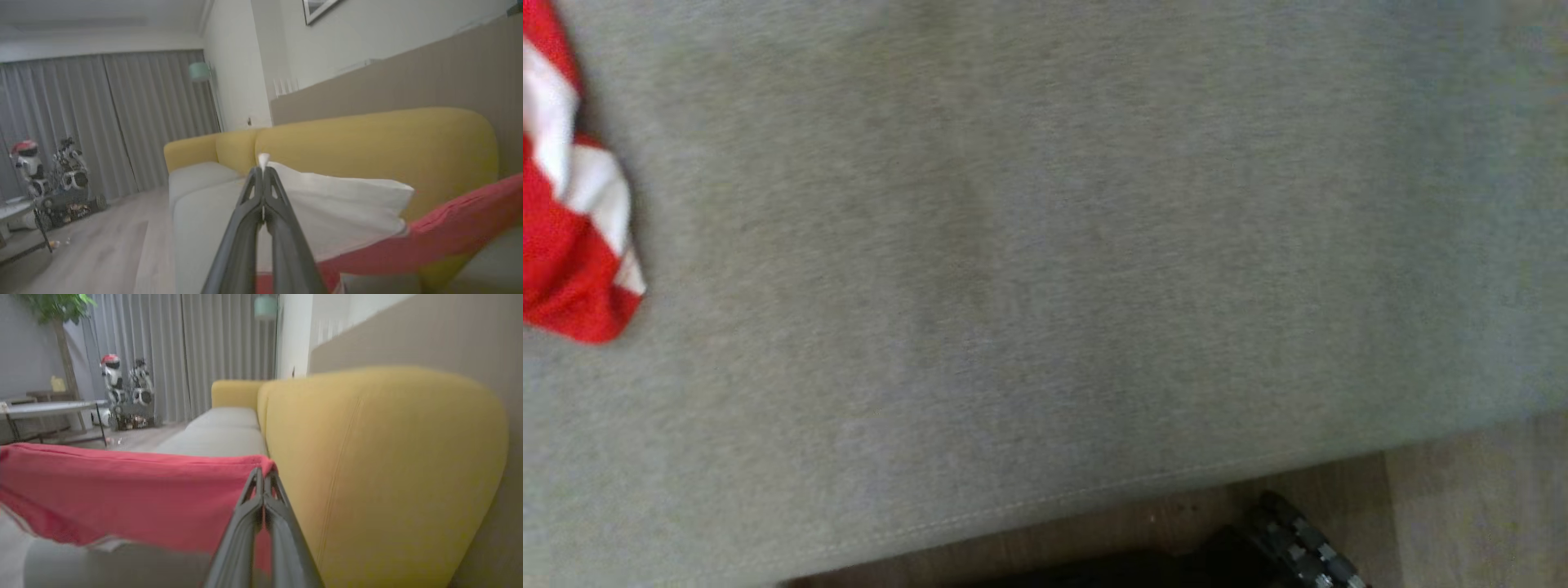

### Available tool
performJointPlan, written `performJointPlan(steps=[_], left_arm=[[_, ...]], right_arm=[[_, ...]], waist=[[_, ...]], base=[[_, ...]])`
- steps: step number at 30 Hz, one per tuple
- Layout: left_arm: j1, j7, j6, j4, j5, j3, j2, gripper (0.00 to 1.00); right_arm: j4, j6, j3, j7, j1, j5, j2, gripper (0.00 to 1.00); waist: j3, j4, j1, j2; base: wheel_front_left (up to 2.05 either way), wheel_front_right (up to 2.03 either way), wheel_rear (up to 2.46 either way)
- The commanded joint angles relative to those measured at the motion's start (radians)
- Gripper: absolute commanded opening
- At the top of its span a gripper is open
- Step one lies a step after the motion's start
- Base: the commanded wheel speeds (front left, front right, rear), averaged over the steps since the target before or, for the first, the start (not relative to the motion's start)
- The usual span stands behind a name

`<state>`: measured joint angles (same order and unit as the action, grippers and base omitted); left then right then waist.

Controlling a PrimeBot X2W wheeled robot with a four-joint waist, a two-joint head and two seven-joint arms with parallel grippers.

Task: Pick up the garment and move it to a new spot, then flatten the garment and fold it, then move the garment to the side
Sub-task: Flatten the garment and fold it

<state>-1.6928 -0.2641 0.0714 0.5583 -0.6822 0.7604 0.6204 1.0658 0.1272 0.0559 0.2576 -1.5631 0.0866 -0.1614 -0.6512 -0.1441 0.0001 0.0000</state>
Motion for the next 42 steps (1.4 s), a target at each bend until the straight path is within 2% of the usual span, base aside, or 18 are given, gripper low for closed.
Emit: performJointPlan(steps=[1,8,12,13,17,21,27,31,36,42], left_arm=[[0.096,0.003,0.009,-0.081,-0.021,-0.084,0.043,0.00],[0.663,0.002,0.019,-0.317,-0.040,-0.203,0.033,0.00],[0.966,0.015,0.011,-0.388,-0.120,-0.156,0.032,0.00],[0.966,0.015,0.011,-0.388,-0.120,-0.156,0.032,0.00],[1.171,0.027,-0.049,-0.509,-0.174,-0.141,0.065,0.00],[1.348,0.029,-0.143,-0.690,-0.223,-0.148,0.095,0.00],[1.577,0.026,-0.285,-0.939,-0.265,-0.160,0.146,0.00],[1.671,0.023,-0.339,-1.063,-0.310,-0.180,0.159,0.00],[1.682,0.022,-0.331,-1.099,-0.375,-0.224,0.163,0.00],[1.593,0.026,-0.262,-0.985,-0.372,-0.221,0.127,0.00]], right_arm=[[-0.020,0.003,0.017,0.004,0.034,0.024,0.020,0.00],[0.087,0.003,0.121,0.003,0.277,0.042,0.044,0.00],[0.145,0.003,0.165,-0.009,0.425,0.044,0.049,0.00],[0.145,0.003,0.165,-0.009,0.425,0.044,0.049,0.00],[0.133,0.003,0.191,-0.002,0.567,0.063,0.058,0.00],[0.061,0.003,0.202,0.003,0.720,0.080,0.080,0.00],[-0.136,0.003,0.208,0.004,0.941,0.097,0.098,0.00],[-0.309,0.003,0.229,-0.045,1.083,0.088,0.103,0.00],[-0.538,0.003,0.204,-0.149,1.203,0.043,0.109,0.00],[-0.653,0.003,0.172,-0.236,1.203,0.006,0.111,0.00]], waist=[[0.007,0.038,-0.0001,0.0000],[0.113,0.063,-0.0001,0.0000],[0.217,0.073,-0.0001,0.0000],[0.217,0.073,-0.0001,0.0000],[0.309,0.068,-0.0001,0.0000],[0.377,0.072,-0.0001,0.0000],[0.402,0.080,-0.0001,0.0000],[0.388,0.096,-0.0001,0.0000],[0.368,0.094,-0.0001,0.0000],[0.348,0.080,-0.0001,0.0000]], base=[[0.00,0.00,0.00],[0.00,0.00,0.00],[0.00,0.00,0.00],[0.00,0.00,0.00],[0.00,0.00,0.00],[0.00,0.00,0.00],[0.00,0.00,0.00],[0.00,0.00,0.00],[0.00,0.00,0.00],[0.00,0.00,0.00]])
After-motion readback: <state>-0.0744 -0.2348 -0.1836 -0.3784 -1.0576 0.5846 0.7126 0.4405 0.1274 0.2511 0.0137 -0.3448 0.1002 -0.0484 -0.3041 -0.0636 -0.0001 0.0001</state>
